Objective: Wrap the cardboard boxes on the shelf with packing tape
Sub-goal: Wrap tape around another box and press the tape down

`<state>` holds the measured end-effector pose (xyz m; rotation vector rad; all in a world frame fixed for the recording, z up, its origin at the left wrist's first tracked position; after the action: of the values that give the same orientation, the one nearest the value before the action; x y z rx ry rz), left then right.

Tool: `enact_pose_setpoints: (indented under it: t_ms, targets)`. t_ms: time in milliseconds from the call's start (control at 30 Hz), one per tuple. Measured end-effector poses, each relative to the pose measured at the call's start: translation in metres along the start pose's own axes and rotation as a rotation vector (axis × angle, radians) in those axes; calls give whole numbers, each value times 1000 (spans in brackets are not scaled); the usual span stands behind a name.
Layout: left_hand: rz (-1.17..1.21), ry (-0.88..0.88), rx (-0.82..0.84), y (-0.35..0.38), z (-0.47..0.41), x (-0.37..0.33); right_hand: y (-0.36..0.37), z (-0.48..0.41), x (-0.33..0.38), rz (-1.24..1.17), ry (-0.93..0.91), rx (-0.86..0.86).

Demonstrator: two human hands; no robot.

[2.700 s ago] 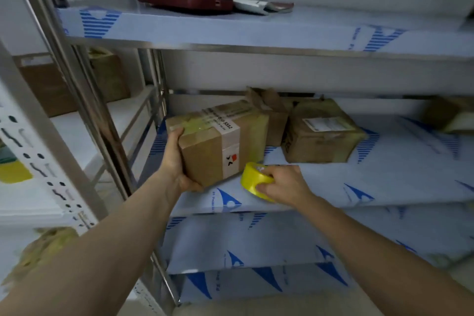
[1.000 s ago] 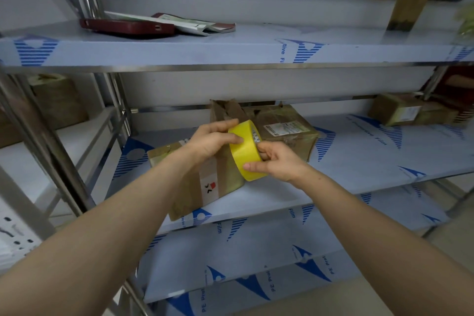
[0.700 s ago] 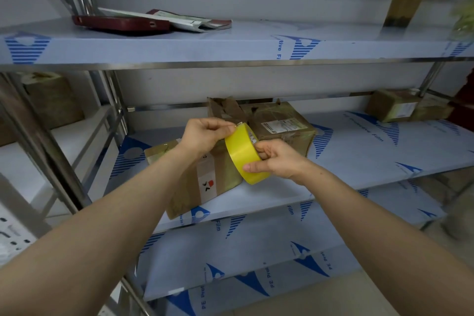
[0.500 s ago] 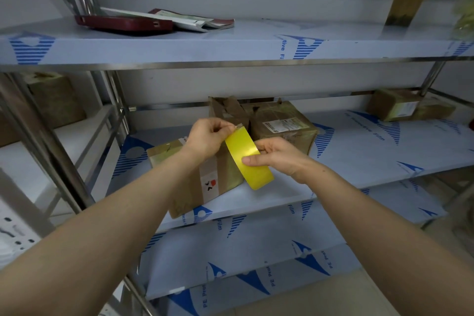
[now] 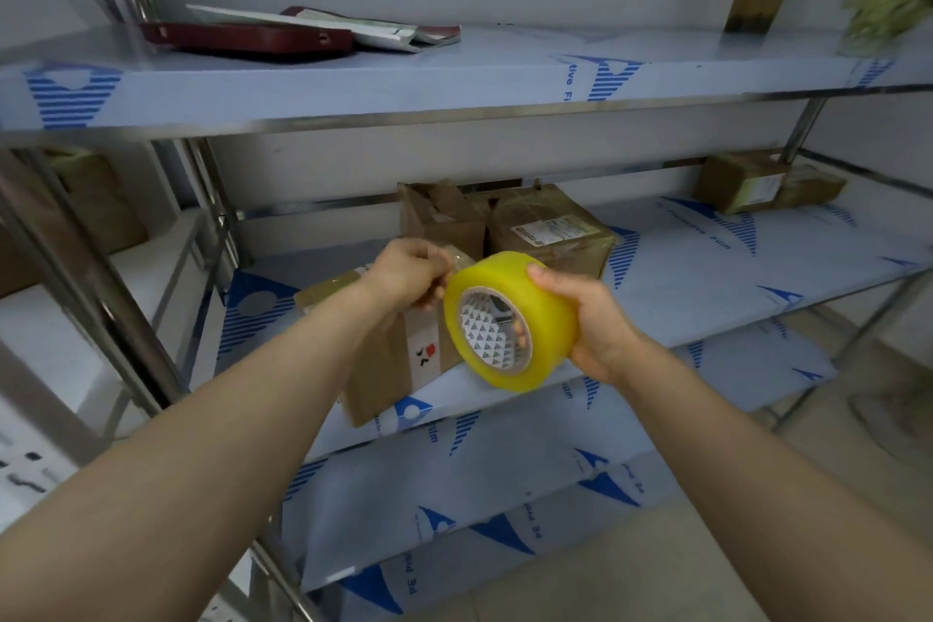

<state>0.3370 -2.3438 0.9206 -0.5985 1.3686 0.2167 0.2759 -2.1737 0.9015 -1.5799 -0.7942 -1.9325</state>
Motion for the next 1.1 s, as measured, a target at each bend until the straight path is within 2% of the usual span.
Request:
enact_pose_setpoints:
  t_ms: [167, 300, 333, 400, 467, 533, 600, 700, 767, 867, 933, 1000, 1100]
  targets:
    - [211, -16, 130, 0, 25, -7, -1, 17, -3, -234, -20, -12]
    - [372, -104, 304, 1, 41, -18, 0, 27, -4, -384, 24, 93]
    - [350, -99, 351, 0, 44, -21, -1, 30, -5, -442, 38, 123]
    - [121, -11, 393, 1, 49, -28, -4, 35, -11, -588, 75, 190]
    - [-108, 99, 338, 6, 54, -33, -8, 40, -22, -744, 116, 267]
    - [-104, 165, 259, 13, 61, -39, -8, 47, -31, -886, 145, 342]
    - [-22, 192, 218, 20, 67, -41, -7, 52, -36, -973, 169, 342]
    - [98, 185, 209, 33, 78, -38, -6, 56, -49, -864, 277, 159]
    - [137, 172, 146, 42, 84, -37, -7, 60, -58, -823, 314, 24]
    - [-2, 130, 25, 50, 87, -35, -16, 67, -63, -822, 183, -150]
    - [-67, 46, -53, 50, 86, -25, -22, 77, -59, -547, 28, -210]
    - [-32, -58, -143, 47, 85, -9, -18, 80, -60, -140, -116, -70]
    - [-42, -162, -211, 39, 88, 12, -6, 92, -69, 209, -110, 246]
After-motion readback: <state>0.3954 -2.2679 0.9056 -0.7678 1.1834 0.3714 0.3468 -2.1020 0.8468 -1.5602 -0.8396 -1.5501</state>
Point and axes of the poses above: each hand's wrist, its own z-axis away from the middle knuckle, its own y-axis out of the palm, x = y × z, the point moved 5 cm from there along -z, towards the middle knuckle, and after that the axes turned 5 degrees about z, right-handed, at the moved point
